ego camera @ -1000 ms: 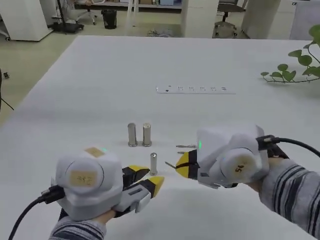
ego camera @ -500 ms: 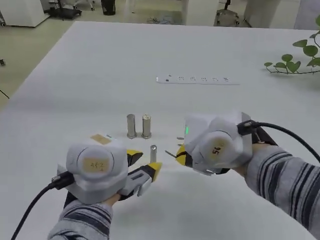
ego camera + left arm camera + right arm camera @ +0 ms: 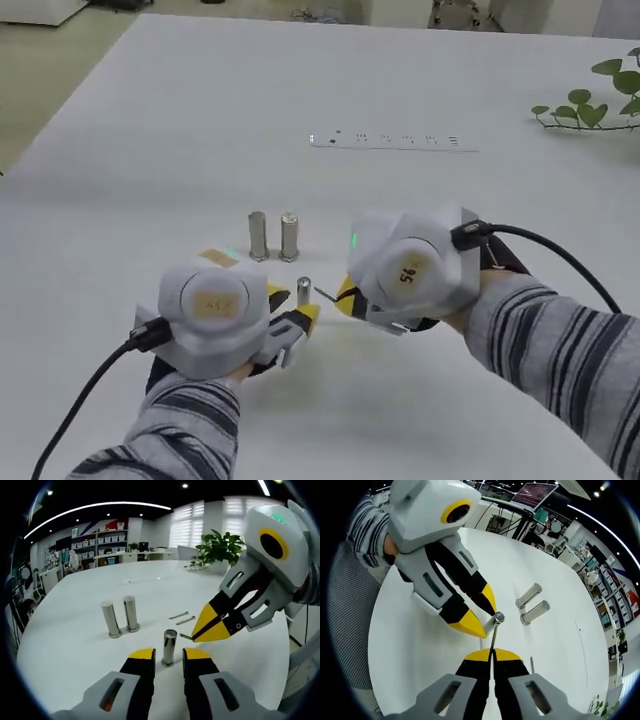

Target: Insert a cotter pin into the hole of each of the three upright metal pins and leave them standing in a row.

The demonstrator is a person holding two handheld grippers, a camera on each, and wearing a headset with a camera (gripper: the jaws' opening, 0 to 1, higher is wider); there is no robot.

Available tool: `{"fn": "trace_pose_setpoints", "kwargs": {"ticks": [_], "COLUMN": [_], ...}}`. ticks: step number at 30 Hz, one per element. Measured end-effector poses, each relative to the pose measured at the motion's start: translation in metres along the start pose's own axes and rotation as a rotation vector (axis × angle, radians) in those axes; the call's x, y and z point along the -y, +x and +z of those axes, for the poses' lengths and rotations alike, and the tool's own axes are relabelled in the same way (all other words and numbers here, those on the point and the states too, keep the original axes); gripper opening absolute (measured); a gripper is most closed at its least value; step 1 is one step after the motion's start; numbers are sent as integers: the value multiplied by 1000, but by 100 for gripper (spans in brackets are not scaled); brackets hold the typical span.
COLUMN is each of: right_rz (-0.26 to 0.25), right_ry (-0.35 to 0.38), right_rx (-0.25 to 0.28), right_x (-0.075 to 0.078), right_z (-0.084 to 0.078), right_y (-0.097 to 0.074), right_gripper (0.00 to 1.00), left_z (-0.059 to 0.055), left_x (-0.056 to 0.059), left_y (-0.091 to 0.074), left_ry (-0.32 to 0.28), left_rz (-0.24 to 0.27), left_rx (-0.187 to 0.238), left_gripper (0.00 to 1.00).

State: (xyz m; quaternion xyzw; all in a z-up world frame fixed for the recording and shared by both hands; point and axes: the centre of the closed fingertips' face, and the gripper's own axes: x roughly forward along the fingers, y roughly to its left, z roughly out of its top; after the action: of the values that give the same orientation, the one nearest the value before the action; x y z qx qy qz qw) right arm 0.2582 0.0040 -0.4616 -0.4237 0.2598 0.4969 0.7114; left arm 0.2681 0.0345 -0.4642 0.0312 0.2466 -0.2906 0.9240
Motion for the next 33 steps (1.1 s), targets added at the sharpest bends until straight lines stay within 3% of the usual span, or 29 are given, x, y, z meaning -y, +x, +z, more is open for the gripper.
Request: {"fn": "trace_pose_setpoints", "kwargs": {"ticks": [21,28,33], "right_rz": [13,11,6], "right_ry": [-14,-40,-33], "right_rx": [-11,-17,-16], "right_x": [1,1,1], "right_z": [2,6,5], "right_y": [6,-1,-4], "right_gripper": [0,0,0], "left_z": [-5,-6,-6], "left_x": [0,0,1], "left_y": [14,13,13], "left_ry": [28,23,58], "left_rz": [-14,-5,-5], "left_rx": [-15,-8,-9], "left_gripper": [6,5,5]}}
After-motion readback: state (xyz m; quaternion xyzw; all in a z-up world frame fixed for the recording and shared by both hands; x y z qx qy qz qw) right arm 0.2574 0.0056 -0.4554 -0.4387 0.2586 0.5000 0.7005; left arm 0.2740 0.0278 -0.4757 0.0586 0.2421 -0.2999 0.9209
